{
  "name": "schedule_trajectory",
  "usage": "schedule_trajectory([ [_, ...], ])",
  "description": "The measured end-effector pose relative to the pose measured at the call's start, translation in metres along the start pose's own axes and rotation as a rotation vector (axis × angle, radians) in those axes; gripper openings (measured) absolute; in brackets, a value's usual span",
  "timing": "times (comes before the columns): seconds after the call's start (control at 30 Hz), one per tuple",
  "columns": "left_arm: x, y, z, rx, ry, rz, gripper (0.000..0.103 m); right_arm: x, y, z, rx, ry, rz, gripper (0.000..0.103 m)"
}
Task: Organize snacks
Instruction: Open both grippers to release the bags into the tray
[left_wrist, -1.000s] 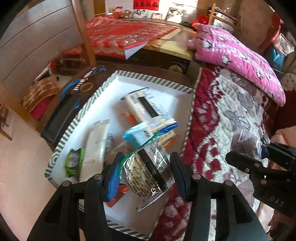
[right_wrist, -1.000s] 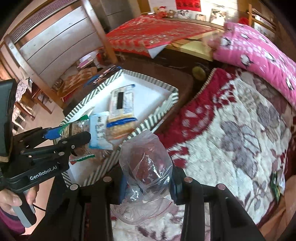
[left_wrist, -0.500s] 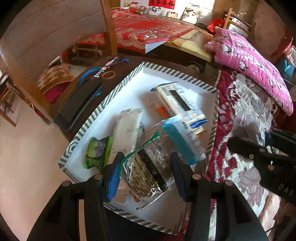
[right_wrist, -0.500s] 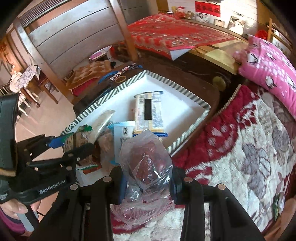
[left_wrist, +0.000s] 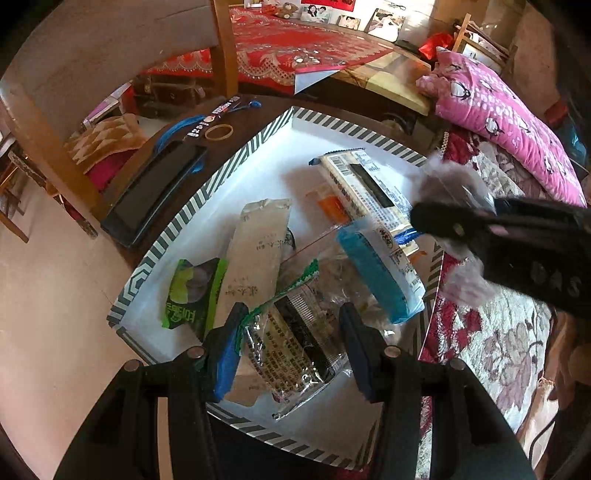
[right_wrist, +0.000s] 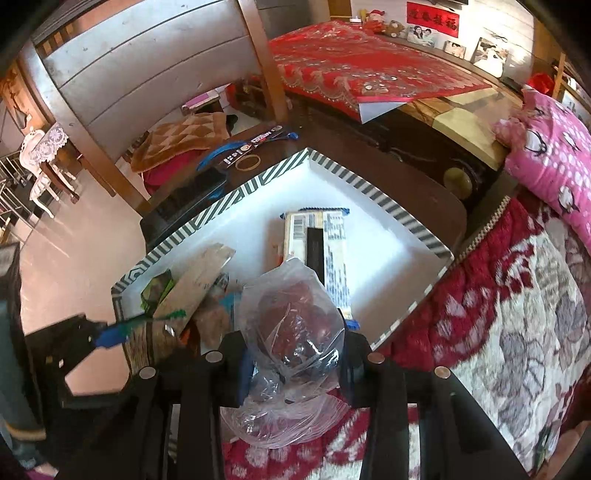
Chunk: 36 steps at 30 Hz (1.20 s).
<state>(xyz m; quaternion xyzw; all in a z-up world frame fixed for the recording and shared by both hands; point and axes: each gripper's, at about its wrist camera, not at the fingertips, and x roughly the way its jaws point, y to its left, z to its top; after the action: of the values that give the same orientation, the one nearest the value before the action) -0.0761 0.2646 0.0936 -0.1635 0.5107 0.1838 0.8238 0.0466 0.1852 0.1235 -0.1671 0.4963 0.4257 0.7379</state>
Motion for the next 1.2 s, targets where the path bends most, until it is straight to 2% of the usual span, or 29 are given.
schedule_trajectory([
  [0.47, 0.013, 0.011, 0.0, -0.029, 0.019, -0.001, 0.05, 0.04, 0.02, 0.032, -0.046, 0.008, 0.052, 0.04],
  [1.0, 0.019, 0.009, 0.002, -0.035, 0.033, -0.001, 0.051, 0.067, 0.027, 0.036, -0.042, 0.029, 0.088, 0.042],
  [1.13, 0.02, 0.009, 0.002, -0.038, 0.038, -0.002, 0.051, 0.06, 0.026, 0.037, -0.04, 0.015, 0.077, 0.06],
  [1.2, 0.019, 0.009, 0.001, -0.04, 0.039, 0.002, 0.052, 0.056, 0.023, 0.036, -0.026, 0.005, 0.097, 0.063],
])
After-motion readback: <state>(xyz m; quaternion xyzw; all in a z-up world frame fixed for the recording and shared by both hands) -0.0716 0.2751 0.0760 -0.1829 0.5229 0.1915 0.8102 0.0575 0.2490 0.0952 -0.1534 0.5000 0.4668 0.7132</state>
